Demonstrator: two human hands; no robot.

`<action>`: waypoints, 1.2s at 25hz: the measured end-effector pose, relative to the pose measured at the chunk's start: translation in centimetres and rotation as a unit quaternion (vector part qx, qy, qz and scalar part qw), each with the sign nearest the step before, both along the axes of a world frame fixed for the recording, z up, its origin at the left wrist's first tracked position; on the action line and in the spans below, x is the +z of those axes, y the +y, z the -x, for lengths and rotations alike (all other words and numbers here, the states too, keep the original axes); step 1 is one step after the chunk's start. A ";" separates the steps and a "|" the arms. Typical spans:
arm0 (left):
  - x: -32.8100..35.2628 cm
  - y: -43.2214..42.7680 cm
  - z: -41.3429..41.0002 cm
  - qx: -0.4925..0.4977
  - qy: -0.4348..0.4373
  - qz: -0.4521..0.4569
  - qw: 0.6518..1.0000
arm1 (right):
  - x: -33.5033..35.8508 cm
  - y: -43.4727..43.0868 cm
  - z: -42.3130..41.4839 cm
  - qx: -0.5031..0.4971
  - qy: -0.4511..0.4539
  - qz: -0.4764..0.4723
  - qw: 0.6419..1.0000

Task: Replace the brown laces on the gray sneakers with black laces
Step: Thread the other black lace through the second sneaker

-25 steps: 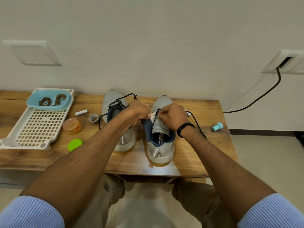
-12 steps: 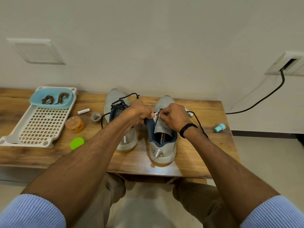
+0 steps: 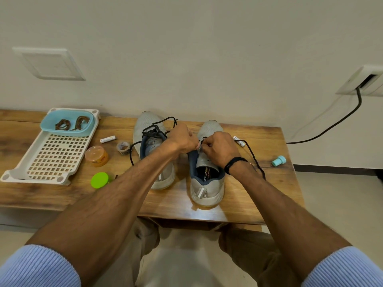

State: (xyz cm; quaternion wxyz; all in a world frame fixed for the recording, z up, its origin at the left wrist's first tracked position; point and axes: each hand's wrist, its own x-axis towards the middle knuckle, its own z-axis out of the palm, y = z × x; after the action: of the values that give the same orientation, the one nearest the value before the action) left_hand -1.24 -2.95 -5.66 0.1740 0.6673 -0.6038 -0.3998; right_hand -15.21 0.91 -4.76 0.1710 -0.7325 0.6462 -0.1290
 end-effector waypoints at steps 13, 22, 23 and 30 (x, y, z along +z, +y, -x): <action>-0.2 0.0 0.3 0.005 -0.012 0.014 1.000 | -1.0 -0.1 0.3 -0.041 -0.111 -0.025 0.993; 1.1 1.2 0.8 0.041 -0.032 -0.008 0.999 | -0.5 -0.5 0.3 -0.030 -0.106 -0.066 0.992; 1.3 1.1 0.9 0.052 -0.032 -0.016 0.998 | -0.5 -0.6 0.4 -0.025 -0.096 -0.074 0.992; 1.6 1.1 0.7 0.084 0.021 -0.044 0.995 | -0.7 -0.5 2.0 -0.048 -0.127 -0.066 0.989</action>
State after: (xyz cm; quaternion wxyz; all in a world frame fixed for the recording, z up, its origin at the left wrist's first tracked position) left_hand -1.98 -1.86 -4.08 0.1901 0.7145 -0.5236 -0.4233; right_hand -17.17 0.44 -5.49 0.2933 -0.6653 0.6607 -0.1866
